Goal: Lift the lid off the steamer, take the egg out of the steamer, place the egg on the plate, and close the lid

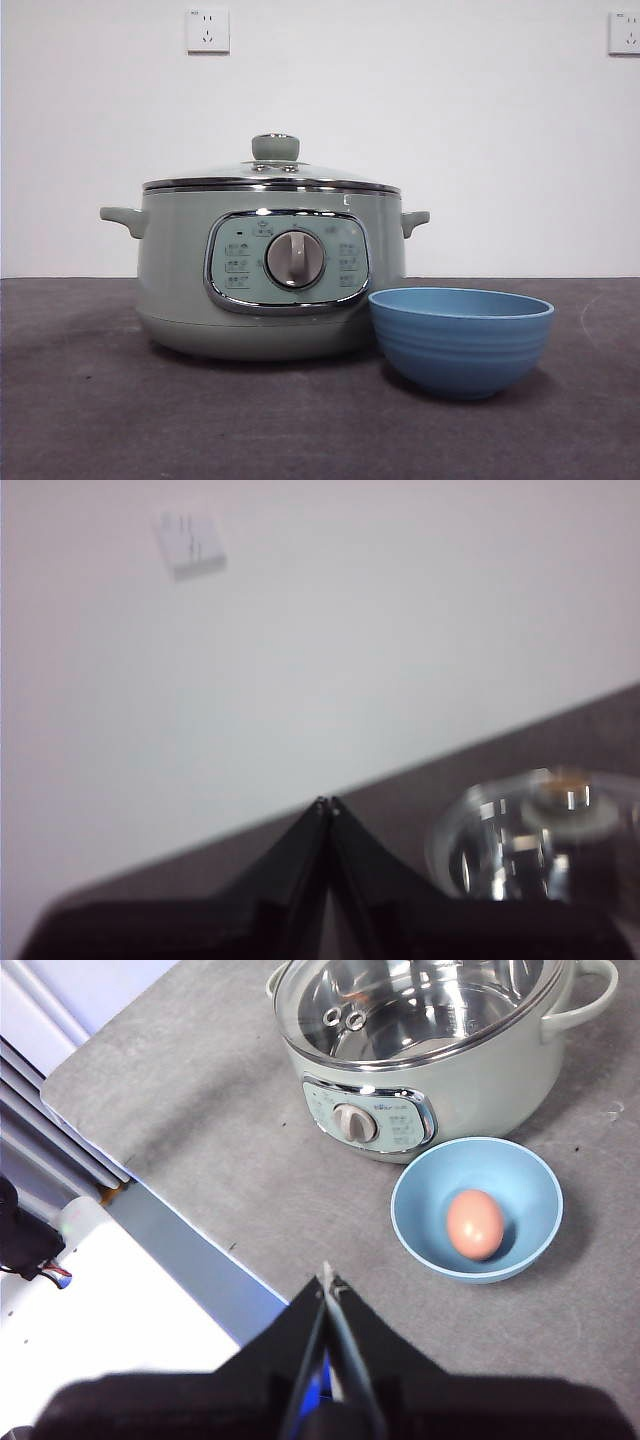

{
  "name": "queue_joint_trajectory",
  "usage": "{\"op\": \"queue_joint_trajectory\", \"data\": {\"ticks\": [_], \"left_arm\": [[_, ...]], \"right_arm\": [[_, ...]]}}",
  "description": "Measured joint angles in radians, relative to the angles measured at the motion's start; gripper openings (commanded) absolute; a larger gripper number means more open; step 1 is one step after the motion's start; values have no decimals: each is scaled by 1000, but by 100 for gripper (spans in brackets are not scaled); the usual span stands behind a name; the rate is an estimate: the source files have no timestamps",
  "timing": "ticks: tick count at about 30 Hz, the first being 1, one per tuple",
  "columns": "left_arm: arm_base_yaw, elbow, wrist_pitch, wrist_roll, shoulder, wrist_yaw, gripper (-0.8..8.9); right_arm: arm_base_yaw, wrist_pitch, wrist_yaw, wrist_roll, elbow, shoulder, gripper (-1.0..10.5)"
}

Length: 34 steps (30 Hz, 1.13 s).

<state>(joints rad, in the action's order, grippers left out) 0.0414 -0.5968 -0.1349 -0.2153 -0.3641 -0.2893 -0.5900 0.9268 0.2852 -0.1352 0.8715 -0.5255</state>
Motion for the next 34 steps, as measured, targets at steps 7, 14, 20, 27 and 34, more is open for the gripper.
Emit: {"op": "queue_joint_trajectory", "data": {"ticks": [7, 14, 20, 27, 34], "left_arm": [[16, 265, 61, 19, 157, 14, -3], [16, 418, 60, 26, 254, 143, -3], [16, 497, 57, 47, 319, 279, -3], [16, 568, 47, 97, 359, 320, -3], [16, 580, -52, 131, 359, 299, -3]], "right_arm": [[0, 0, 0, 0, 0, 0, 1], [0, 0, 0, 0, 0, 0, 1], [0, 0, 0, 0, 0, 0, 1], [0, 0, 0, 0, 0, 0, 1], [0, 0, 0, 0, 0, 0, 1]]}}
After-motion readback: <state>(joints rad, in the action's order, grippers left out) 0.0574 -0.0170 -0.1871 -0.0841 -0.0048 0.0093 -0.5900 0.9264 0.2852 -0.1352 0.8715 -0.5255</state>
